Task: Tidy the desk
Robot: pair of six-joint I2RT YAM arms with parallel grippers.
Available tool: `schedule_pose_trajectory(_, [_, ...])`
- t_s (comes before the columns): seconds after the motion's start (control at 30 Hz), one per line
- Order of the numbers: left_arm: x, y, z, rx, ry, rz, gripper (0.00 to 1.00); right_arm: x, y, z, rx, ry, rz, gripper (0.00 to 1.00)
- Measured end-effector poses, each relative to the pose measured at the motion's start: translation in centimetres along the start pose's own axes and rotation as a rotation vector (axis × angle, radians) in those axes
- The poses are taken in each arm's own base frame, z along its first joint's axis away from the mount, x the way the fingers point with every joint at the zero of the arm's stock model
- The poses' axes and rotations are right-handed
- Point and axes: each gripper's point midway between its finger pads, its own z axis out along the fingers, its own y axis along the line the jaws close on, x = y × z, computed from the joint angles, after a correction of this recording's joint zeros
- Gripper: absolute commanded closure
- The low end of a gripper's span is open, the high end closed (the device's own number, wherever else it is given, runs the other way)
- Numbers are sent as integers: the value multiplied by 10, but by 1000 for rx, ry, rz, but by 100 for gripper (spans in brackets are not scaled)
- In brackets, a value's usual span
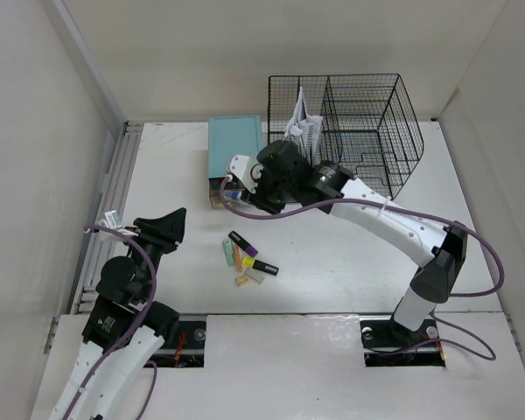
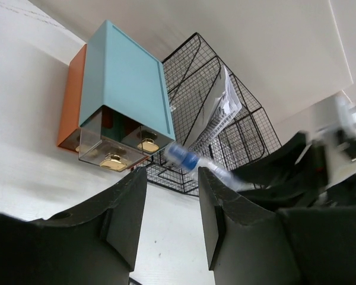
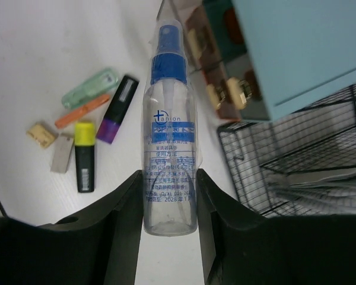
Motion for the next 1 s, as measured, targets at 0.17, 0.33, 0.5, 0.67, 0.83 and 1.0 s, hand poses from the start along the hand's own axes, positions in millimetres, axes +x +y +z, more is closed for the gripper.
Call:
schedule_pose_trajectory(0.17, [1, 2, -1, -5, 4, 3, 63, -45, -28, -11, 85, -76, 3, 100])
schedule_pose_trajectory(0.33, [2, 3, -1, -7, 10, 6, 63, -45, -37, 33, 100, 0, 17, 100])
schedule_pose_trajectory(0.5, [2, 4, -4, -7, 11, 7, 63, -12, -32, 76, 67, 144, 30, 100])
schedule_pose_trajectory(0.67, [2, 4, -4, -6, 11, 8, 63, -9, -39, 73, 73, 171, 43, 100])
schedule_pose_trajectory(0.83, [1, 3, -4, -3, 8, 6, 63, -18, -51, 62, 97, 144, 57, 100])
schedule_pose_trajectory(1.0, [-1, 2, -7, 6, 0, 2, 63, -18, -52, 62, 95, 152, 59, 100])
